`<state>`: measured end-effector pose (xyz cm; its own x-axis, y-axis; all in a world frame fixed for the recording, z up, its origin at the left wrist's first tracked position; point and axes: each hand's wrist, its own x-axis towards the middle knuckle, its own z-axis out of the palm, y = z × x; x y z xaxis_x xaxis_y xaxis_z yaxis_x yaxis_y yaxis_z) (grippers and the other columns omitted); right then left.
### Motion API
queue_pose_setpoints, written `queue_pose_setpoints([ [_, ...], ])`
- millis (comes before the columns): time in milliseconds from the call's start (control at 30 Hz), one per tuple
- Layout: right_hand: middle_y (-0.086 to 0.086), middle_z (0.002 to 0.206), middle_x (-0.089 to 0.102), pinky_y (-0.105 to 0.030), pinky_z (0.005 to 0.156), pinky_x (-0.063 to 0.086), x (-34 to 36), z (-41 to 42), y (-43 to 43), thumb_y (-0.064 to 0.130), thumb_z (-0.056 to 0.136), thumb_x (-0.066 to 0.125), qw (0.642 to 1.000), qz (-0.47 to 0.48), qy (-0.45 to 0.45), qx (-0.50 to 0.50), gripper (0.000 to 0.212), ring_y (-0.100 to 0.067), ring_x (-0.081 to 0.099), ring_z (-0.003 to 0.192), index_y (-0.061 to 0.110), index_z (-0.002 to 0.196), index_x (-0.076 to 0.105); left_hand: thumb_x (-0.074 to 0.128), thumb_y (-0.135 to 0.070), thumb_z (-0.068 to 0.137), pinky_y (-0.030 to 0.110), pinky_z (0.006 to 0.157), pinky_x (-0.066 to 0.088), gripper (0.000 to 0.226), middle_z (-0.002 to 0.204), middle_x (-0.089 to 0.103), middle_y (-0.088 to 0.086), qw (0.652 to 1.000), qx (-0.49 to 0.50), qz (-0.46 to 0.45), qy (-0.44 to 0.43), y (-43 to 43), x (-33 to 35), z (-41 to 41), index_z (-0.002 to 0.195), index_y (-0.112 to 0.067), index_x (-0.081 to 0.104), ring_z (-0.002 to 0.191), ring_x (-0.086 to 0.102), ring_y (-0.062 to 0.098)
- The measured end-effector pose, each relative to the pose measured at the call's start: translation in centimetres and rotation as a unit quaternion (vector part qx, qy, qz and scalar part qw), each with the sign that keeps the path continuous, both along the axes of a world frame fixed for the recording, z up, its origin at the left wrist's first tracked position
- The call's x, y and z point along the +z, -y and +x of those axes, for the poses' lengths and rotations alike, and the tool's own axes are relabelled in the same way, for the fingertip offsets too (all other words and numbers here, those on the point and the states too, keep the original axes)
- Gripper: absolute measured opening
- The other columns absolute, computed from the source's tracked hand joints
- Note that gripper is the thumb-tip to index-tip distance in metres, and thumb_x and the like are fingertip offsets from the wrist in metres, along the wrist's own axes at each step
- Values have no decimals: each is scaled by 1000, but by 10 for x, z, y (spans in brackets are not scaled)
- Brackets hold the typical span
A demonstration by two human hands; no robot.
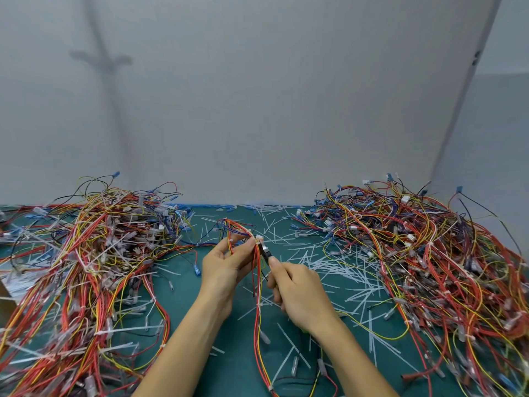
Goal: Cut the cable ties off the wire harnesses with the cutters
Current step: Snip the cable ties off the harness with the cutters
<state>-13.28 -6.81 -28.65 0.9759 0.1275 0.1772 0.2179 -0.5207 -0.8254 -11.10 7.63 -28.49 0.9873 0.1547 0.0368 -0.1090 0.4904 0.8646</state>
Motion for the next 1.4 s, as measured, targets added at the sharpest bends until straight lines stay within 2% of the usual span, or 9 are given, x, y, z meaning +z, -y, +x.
queue_pose_setpoints([
  [133, -10, 61, 62, -46, 69, 52, -1, 1, 1, 51, 102, 36, 1000, -1, 3, -3, 57, -19, 55, 57, 10, 69, 60, 77, -21, 67, 24, 67, 58, 46, 96, 76, 12, 1000, -6, 1, -3, 0, 0, 1, 109, -9, 65, 82, 74, 17],
  [400, -6, 59, 60, -46, 68, 52, -2, 2, 0, 52, 101, 36, 1000, -1, -2, -5, 58, -20, 53, 57, 10, 69, 60, 76, -17, 73, 24, 66, 58, 40, 97, 76, 13, 1000, -9, 1, -9, 1, 0, 0, 110, -8, 64, 82, 74, 16],
  [600, -11, 64, 65, -45, 70, 52, -3, 2, 0, 51, 102, 36, 1000, -4, 5, -9, 57, -21, 55, 59, 10, 69, 61, 72, -11, 82, 22, 65, 57, 27, 96, 76, 12, 1000, -9, 6, -16, 1, -1, 1, 108, -9, 63, 81, 74, 15],
  [767, -11, 64, 65, -44, 72, 51, -4, 3, 1, 50, 102, 36, 1000, -8, 12, -10, 58, -29, 61, 68, 10, 68, 62, 71, -10, 85, 21, 64, 57, 20, 92, 77, 9, 1000, -8, 12, -18, 2, -1, 0, 105, -11, 66, 77, 73, 13],
  [1400, -10, 65, 66, -44, 73, 52, -6, 6, 3, 53, 101, 35, 1000, -11, 9, -16, 59, -26, 61, 69, 11, 68, 62, 64, -5, 90, 22, 69, 56, 17, 96, 75, 12, 999, -11, 50, -15, 5, 3, -3, 106, -9, 65, 83, 71, 17],
])
